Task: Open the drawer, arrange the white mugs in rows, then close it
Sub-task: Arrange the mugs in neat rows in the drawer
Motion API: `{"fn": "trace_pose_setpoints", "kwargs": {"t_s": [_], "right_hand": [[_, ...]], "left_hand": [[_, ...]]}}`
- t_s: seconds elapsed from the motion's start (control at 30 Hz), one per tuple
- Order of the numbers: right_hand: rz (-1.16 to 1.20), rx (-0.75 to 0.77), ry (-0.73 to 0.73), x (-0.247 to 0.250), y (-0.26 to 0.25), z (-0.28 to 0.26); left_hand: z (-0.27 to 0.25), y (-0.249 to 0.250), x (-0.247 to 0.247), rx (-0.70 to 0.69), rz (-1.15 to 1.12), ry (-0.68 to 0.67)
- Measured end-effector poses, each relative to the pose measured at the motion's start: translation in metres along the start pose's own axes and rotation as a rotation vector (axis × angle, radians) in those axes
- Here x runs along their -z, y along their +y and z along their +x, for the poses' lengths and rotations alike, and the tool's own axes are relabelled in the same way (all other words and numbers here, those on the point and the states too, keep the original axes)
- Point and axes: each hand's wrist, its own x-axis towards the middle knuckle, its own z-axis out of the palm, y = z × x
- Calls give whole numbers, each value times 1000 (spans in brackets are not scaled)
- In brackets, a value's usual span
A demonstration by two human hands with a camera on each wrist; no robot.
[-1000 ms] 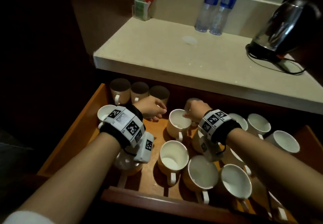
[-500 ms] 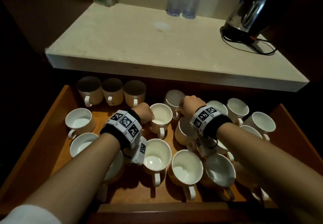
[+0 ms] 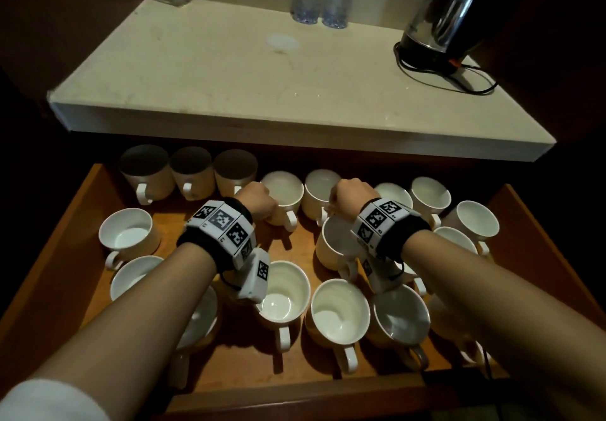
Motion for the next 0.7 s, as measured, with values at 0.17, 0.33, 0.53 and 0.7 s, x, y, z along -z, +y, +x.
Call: {"fn": "trace_pose_setpoints", "kwargs": {"t_s": [0.17,0.33,0.53,0.7], "right_hand": [[127,165,233,8,-12,-10],[162,358,-30,2,-34,-12],[253,317,-86,-12,-49,4],[282,270,-81,-13,-55,13]], "left_hand": [[2,-5,3,-3,-40,-3],[-1,-5,8,-60,-56,-1],[-14,-6,14,-189,4,-82],[-17,-15,21,-207,25,-9]]}}
